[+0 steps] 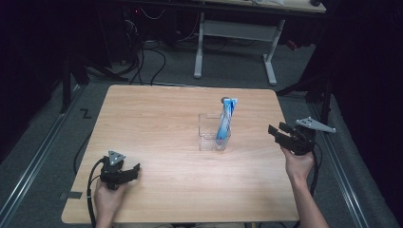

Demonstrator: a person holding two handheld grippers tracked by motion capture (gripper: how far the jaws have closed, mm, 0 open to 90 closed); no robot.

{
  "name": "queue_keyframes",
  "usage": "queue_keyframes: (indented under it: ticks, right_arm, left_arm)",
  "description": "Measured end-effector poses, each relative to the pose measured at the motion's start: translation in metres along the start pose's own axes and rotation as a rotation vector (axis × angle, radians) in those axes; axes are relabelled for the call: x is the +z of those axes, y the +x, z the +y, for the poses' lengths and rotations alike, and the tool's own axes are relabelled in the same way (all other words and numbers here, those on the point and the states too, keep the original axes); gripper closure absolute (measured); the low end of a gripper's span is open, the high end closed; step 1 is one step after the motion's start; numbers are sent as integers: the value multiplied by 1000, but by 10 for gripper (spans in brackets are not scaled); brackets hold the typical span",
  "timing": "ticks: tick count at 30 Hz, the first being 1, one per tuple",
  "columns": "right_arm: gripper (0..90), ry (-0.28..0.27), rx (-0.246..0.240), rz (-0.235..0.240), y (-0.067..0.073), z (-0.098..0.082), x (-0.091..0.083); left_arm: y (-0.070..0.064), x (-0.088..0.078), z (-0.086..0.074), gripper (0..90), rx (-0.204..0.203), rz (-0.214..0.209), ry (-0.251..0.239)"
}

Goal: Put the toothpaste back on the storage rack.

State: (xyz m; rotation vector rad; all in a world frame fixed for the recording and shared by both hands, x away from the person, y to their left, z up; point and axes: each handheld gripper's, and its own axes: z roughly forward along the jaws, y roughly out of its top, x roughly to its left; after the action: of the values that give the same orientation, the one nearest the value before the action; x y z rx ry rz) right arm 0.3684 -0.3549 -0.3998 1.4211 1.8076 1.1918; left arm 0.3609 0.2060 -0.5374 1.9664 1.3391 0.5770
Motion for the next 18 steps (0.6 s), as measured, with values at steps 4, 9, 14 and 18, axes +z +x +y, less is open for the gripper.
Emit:
queue_keyframes:
  ticks: [4,9,14,18]
  right_arm:
    - [476,1,6,0,-1,-6,-1]
    - [477,2,12,-3,-3,-12,-3]
    - [477,5,18,-5,-5,-16,-5]
    - [477,8,18,-4,-5,-20,-5]
  left_arm:
    - [0,0,0,255,0,0,0]
    - [0,0,0,255,0,0,0]
    - [0,0,0,254,0,0,0]
    - [0,0,0,254,0,0,0]
